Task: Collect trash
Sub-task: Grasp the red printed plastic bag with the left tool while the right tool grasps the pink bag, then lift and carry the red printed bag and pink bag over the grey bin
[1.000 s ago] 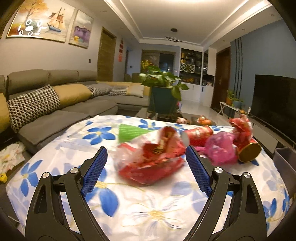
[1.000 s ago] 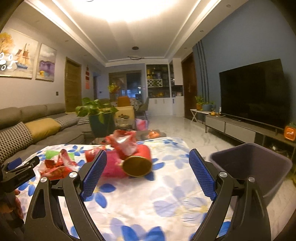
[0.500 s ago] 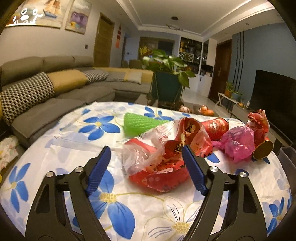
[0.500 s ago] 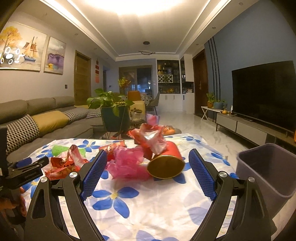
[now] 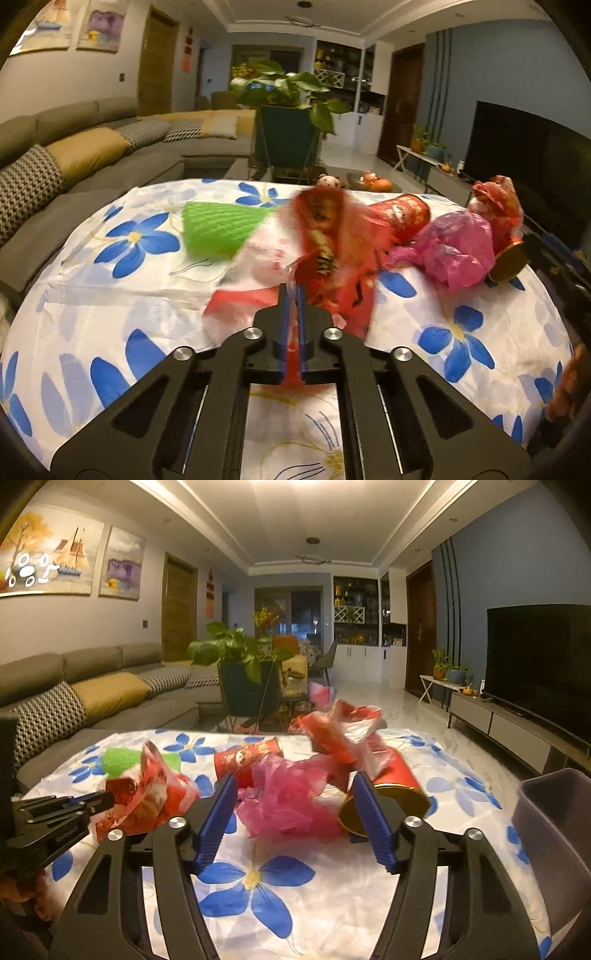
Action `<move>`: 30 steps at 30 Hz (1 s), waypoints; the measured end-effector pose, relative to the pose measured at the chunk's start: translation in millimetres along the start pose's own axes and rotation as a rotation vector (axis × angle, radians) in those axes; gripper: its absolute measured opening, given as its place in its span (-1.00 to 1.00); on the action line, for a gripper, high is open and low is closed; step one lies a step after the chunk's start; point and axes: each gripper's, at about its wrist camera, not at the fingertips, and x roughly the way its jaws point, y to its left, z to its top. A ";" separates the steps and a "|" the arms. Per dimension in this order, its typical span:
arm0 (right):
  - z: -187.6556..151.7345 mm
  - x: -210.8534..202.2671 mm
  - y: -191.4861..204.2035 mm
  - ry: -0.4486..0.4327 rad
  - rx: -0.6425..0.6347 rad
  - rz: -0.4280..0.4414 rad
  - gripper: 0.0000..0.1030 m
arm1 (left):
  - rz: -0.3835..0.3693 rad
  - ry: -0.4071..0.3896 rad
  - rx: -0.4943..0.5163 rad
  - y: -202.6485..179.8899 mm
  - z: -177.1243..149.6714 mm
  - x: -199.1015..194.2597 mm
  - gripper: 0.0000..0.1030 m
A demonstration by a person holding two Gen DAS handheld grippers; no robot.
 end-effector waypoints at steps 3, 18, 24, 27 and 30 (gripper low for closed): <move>-0.3 12.2 5.3 0.023 -0.014 -0.002 0.05 | -0.003 -0.024 0.014 -4.0 -1.1 -8.6 -0.96; 0.7 61.7 14.4 0.158 -0.047 -0.003 -0.73 | 0.019 -0.153 -0.127 11.8 -9.0 -67.1 -0.96; -0.8 30.8 13.2 0.118 -0.043 0.075 -0.90 | 0.021 -0.164 -0.138 12.0 -12.5 -79.0 -0.96; -3.7 -1.6 13.5 0.070 -0.061 0.128 -0.91 | 0.025 -0.173 -0.139 9.8 -13.0 -84.9 -0.96; -7.5 -30.9 12.9 0.038 -0.066 0.160 -0.93 | 0.023 -0.180 -0.147 8.5 -14.4 -90.7 -0.96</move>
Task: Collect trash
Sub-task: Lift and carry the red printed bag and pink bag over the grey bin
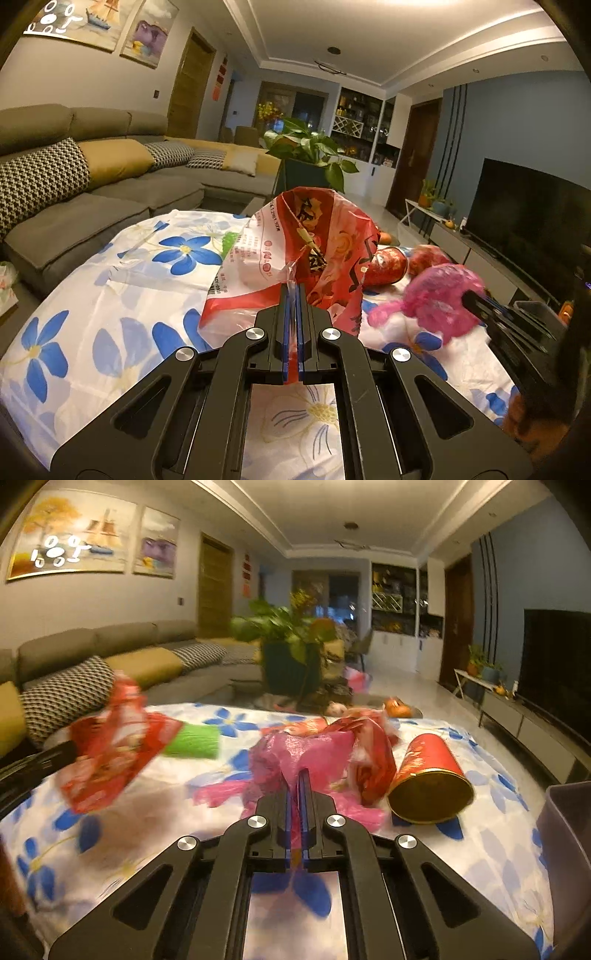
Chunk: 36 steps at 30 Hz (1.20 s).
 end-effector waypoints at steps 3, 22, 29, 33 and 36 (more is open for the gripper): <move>-6.0 -26.9 -0.2 -0.025 0.009 0.014 -0.94 | -0.004 -0.002 -0.007 -2.1 -1.9 -5.7 -0.96; -19.4 -117.9 -46.1 -0.104 0.092 -0.124 -0.94 | -0.079 -0.019 0.070 -63.6 -18.7 -40.7 -0.96; -20.0 -135.4 -61.3 -0.128 0.110 -0.160 -0.94 | -0.125 -0.023 0.109 -93.9 -20.0 -43.7 -0.96; -20.5 -144.6 -72.7 -0.142 0.128 -0.187 -0.94 | -0.149 -0.023 0.123 -106.5 -19.1 -41.6 -0.96; -19.9 -150.9 -81.1 -0.155 0.139 -0.211 -0.94 | -0.168 -0.025 0.137 -118.7 -17.9 -40.2 -0.96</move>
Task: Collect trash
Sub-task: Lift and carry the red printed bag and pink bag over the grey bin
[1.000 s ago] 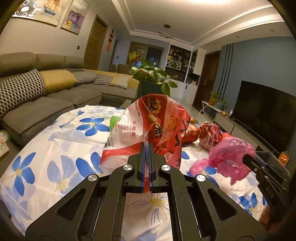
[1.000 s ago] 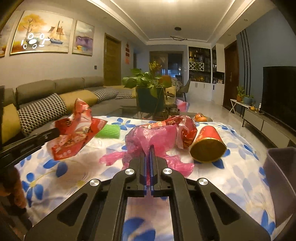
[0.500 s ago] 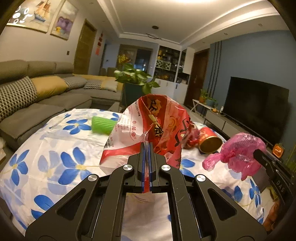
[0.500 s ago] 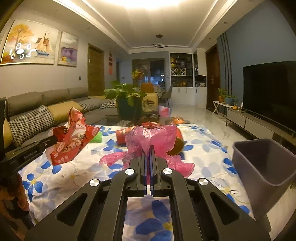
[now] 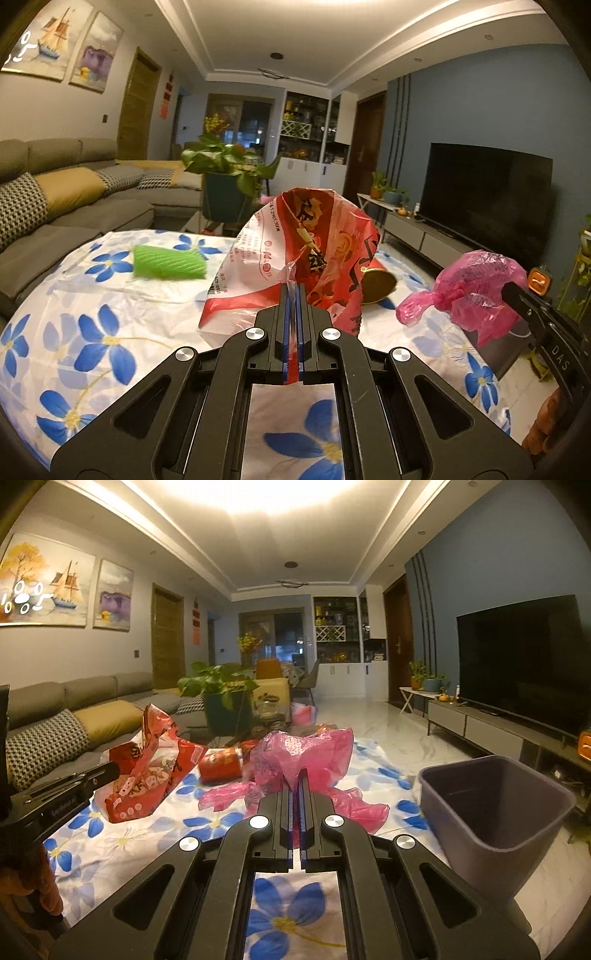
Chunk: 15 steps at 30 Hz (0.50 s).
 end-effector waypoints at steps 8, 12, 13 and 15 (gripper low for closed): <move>7.1 -7.1 -33.7 -0.028 0.030 -0.092 -0.94 | -0.076 -0.012 0.049 -39.8 10.1 18.0 -0.96; 12.6 -12.1 -51.7 -0.049 0.035 -0.152 -0.94 | -0.130 -0.011 0.064 -63.7 16.8 32.0 -0.96; 14.3 -13.5 -57.2 -0.056 0.037 -0.171 -0.94 | -0.140 -0.014 0.070 -69.3 17.8 34.6 -0.96; 18.1 -16.9 -69.6 -0.069 0.041 -0.209 -0.94 | -0.168 -0.023 0.083 -83.7 20.7 40.5 -0.96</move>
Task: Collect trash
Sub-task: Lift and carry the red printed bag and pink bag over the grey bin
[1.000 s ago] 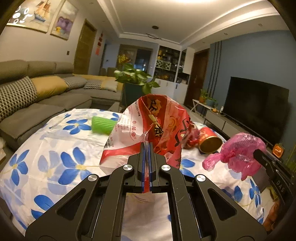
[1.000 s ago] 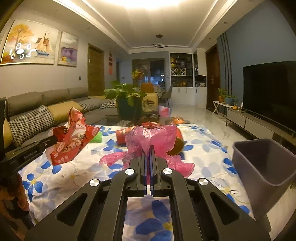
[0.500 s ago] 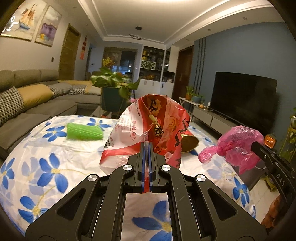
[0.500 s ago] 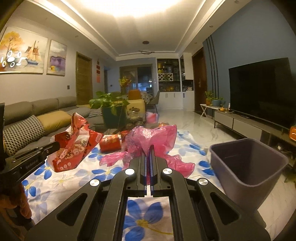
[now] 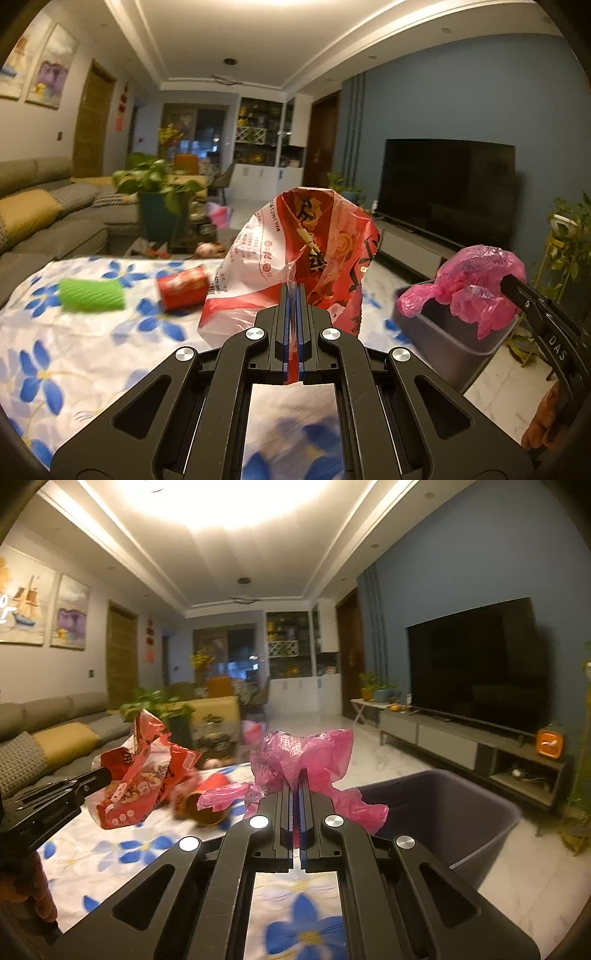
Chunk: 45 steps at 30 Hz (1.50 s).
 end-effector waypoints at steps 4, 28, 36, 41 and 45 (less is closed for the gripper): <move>8.7 1.2 -20.3 -0.021 0.005 -0.059 -0.94 | -0.054 -0.007 0.024 -24.9 6.1 17.4 -0.96; 13.0 24.6 -89.0 -0.045 0.023 -0.217 -0.94 | -0.268 0.013 0.078 -132.0 18.8 98.4 -0.96; 9.4 32.5 -99.3 -0.039 0.041 -0.231 -0.94 | -0.288 0.029 0.091 -146.1 13.7 116.2 -0.96; 8.3 37.7 -102.1 -0.032 0.052 -0.242 -0.94 | -0.293 0.041 0.097 -149.2 8.9 126.5 -0.96; 6.8 41.5 -106.1 -0.025 0.065 -0.250 -0.94 | -0.296 0.054 0.095 -153.2 5.5 133.8 -0.96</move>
